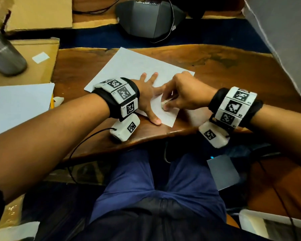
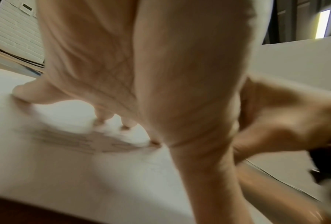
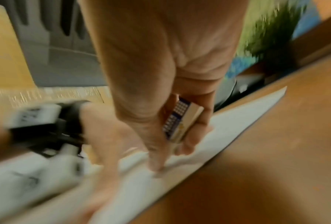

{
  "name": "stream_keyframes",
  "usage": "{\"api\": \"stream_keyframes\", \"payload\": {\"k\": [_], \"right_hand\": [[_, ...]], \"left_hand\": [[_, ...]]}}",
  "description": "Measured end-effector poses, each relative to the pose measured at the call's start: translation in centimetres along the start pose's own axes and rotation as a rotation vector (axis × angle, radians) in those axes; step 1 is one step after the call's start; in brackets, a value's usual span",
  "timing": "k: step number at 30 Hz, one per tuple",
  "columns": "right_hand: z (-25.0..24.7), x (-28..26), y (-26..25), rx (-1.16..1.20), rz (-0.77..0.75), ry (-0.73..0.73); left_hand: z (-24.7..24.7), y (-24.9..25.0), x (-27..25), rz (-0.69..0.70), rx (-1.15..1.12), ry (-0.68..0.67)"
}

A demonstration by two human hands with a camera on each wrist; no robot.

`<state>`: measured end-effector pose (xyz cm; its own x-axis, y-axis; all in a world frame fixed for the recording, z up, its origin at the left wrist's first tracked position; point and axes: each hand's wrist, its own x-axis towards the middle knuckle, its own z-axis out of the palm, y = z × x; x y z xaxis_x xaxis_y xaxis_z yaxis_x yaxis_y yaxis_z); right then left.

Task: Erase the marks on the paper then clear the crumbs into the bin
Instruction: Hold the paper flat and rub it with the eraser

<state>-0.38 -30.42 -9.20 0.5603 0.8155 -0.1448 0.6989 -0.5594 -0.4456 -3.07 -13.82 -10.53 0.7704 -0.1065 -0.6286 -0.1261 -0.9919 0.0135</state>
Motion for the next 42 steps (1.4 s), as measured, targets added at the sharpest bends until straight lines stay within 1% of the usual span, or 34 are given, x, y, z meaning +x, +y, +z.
{"api": "stream_keyframes", "payload": {"k": [1, 4, 7, 8, 11, 14, 15, 17, 18, 21, 22, 25, 26, 28, 29, 30, 32, 33, 34, 36, 38, 39, 41, 42], "right_hand": [[0.0, 0.3, 0.2, 0.013, 0.007, 0.011], [0.3, 0.7, -0.2, -0.003, -0.071, -0.059], [0.0, 1.0, 0.6, 0.034, -0.031, 0.0], [0.1, 1.0, 0.7, 0.039, -0.04, -0.005], [0.6, 1.2, 0.3, 0.032, -0.133, -0.077], [0.1, 1.4, 1.3, 0.049, -0.056, -0.017], [0.1, 1.5, 1.2, 0.048, -0.067, -0.028], [0.5, 1.5, 0.6, 0.028, -0.149, -0.097], [0.5, 1.5, 0.5, 0.026, -0.163, -0.115], [-0.3, 1.7, 1.7, 0.052, -0.058, -0.055], [-0.4, 1.7, 1.8, 0.054, -0.063, -0.061], [0.2, 1.3, 0.6, 0.036, -0.169, -0.191], [0.0, 1.4, 0.8, 0.029, -0.158, -0.198], [-1.0, 1.7, 1.7, 0.025, -0.072, -0.142], [-1.1, 1.9, 1.9, 0.02, -0.056, -0.122], [-0.9, 1.9, 1.6, 0.02, -0.075, -0.127], [0.0, 1.3, 0.4, 0.006, -0.176, -0.201], [0.2, 1.1, 0.2, 0.015, -0.204, -0.235], [-0.1, 1.1, 0.6, 0.017, -0.186, -0.241], [-1.6, 1.7, 1.8, -0.004, -0.084, -0.175], [-2.1, 2.2, 2.3, -0.035, -0.067, -0.126], [-1.7, 2.0, 1.8, -0.031, -0.094, -0.14], [-0.3, 1.1, 0.3, -0.015, -0.204, -0.227], [0.1, 0.8, 0.2, -0.004, -0.228, -0.256]], "left_hand": [[0.0, -0.1, 0.0, 0.002, -0.001, 0.003], [0.0, -0.3, -0.3, 0.006, -0.021, 0.004], [0.2, 0.0, -0.2, 0.0, -0.004, 0.013], [0.2, -0.1, -0.1, 0.003, -0.011, 0.018], [0.2, -0.3, -0.4, 0.011, -0.045, 0.006], [0.2, -0.1, 0.0, 0.0, -0.018, 0.005], [0.2, -0.2, -0.1, -0.005, -0.026, 0.006], [0.2, -0.5, -0.2, 0.005, -0.056, 0.007], [0.2, -0.4, -0.3, 0.011, -0.06, 0.006], [0.3, -0.2, -0.2, 0.006, -0.026, 0.019], [0.3, -0.3, -0.2, 0.001, -0.03, 0.021], [0.1, -0.3, -0.5, 0.015, -0.06, 0.008], [0.1, -0.2, -0.4, 0.016, -0.053, 0.005], [0.2, -0.2, -0.3, 0.004, -0.035, 0.007], [0.2, -0.2, -0.2, -0.001, -0.04, 0.006], [0.2, -0.3, -0.3, 0.0, -0.053, 0.001], [0.0, -0.4, -0.5, 0.011, -0.083, -0.013], [0.0, -0.3, -0.5, 0.017, -0.084, -0.018], [0.1, -0.3, -0.4, 0.017, -0.072, -0.013], [0.2, -0.2, -0.3, 0.004, -0.042, 0.006], [0.2, -0.3, -0.4, -0.004, -0.044, 0.013], [0.2, -0.3, -0.4, 0.001, -0.049, 0.008], [0.1, -0.3, -0.4, 0.019, -0.064, -0.007], [0.2, -0.3, -0.4, 0.025, -0.063, -0.008]]}}
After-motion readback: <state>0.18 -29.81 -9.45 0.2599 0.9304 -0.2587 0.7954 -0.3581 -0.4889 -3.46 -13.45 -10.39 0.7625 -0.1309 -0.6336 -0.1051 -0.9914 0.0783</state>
